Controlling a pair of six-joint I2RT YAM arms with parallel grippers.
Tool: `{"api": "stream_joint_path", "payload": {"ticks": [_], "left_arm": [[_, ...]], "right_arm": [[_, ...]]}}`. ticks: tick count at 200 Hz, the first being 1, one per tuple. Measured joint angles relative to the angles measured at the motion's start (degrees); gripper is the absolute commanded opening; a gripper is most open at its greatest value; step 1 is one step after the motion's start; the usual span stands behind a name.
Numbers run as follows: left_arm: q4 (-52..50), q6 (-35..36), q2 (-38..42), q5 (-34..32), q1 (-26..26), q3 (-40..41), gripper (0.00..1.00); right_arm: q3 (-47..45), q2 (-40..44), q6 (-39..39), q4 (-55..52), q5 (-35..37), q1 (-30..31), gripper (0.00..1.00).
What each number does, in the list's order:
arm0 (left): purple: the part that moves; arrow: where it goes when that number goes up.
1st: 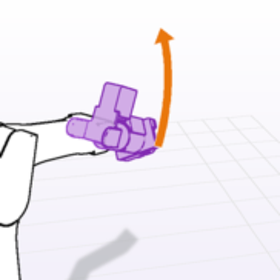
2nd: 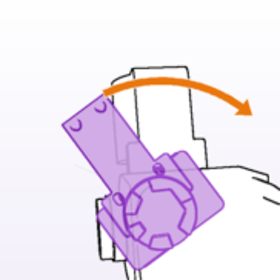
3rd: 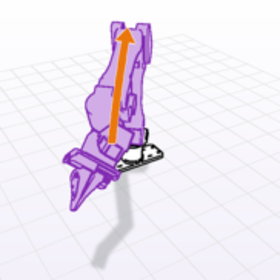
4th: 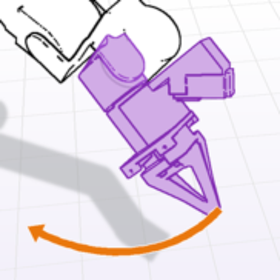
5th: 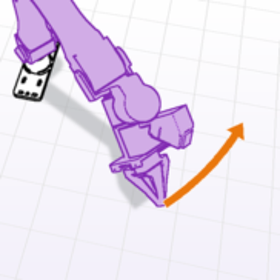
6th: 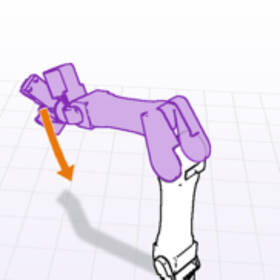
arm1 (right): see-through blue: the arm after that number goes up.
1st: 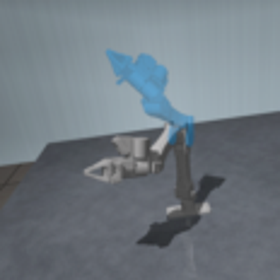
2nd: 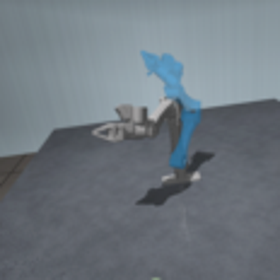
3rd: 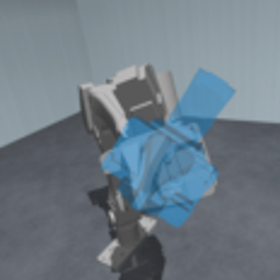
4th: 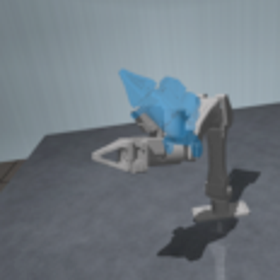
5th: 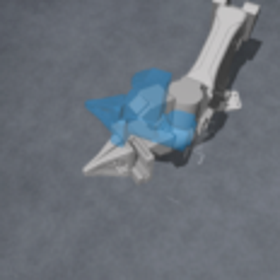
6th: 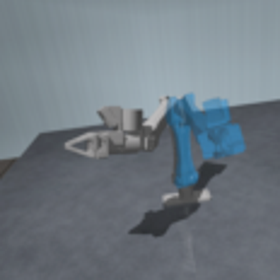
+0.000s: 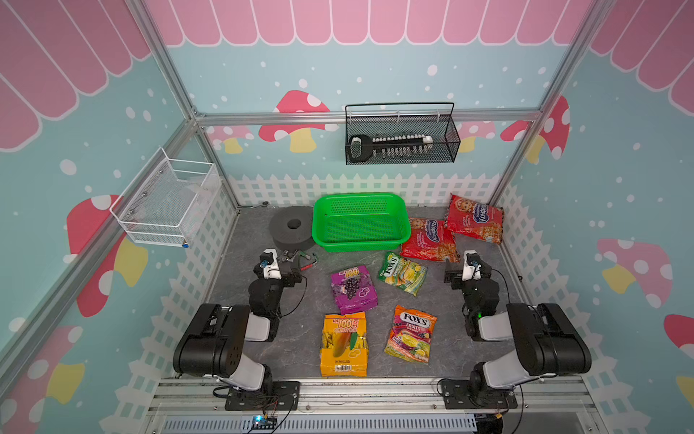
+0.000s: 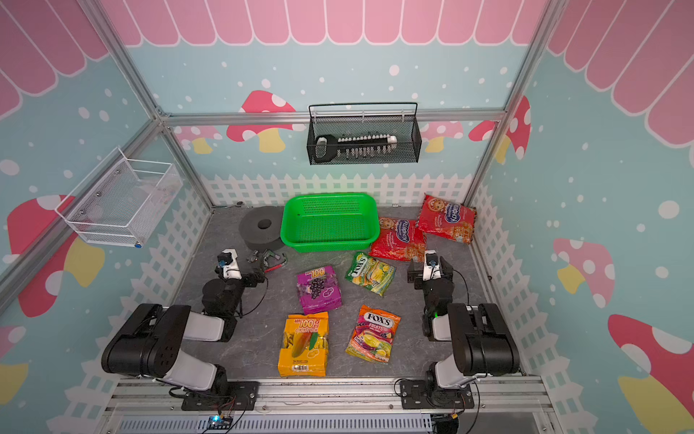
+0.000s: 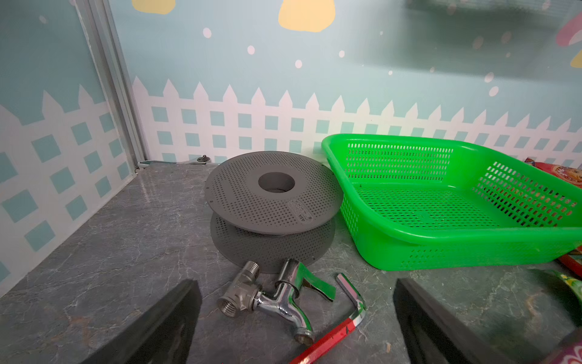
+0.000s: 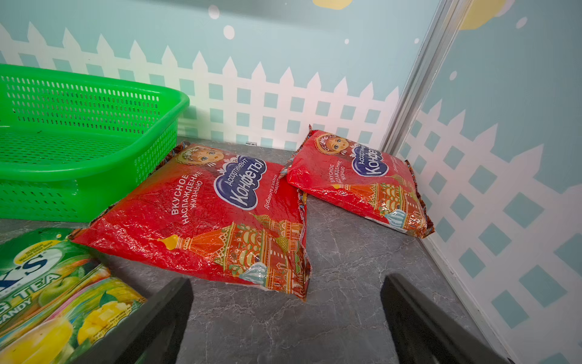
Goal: Put the candies in the basket
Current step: Pick up the candy at the center of the board.
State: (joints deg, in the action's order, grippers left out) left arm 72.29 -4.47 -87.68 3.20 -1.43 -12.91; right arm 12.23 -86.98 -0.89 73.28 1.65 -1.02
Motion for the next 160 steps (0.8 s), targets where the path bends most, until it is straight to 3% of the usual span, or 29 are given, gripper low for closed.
{"api": "stream_joint_path", "payload": {"ticks": [160], "left_arm": [[-0.1, 0.3, 0.2, 0.0, -0.1, 0.0, 0.99]], "right_arm": [[0.0, 1.0, 0.2, -1.3, -1.3, 0.0, 1.0]]}}
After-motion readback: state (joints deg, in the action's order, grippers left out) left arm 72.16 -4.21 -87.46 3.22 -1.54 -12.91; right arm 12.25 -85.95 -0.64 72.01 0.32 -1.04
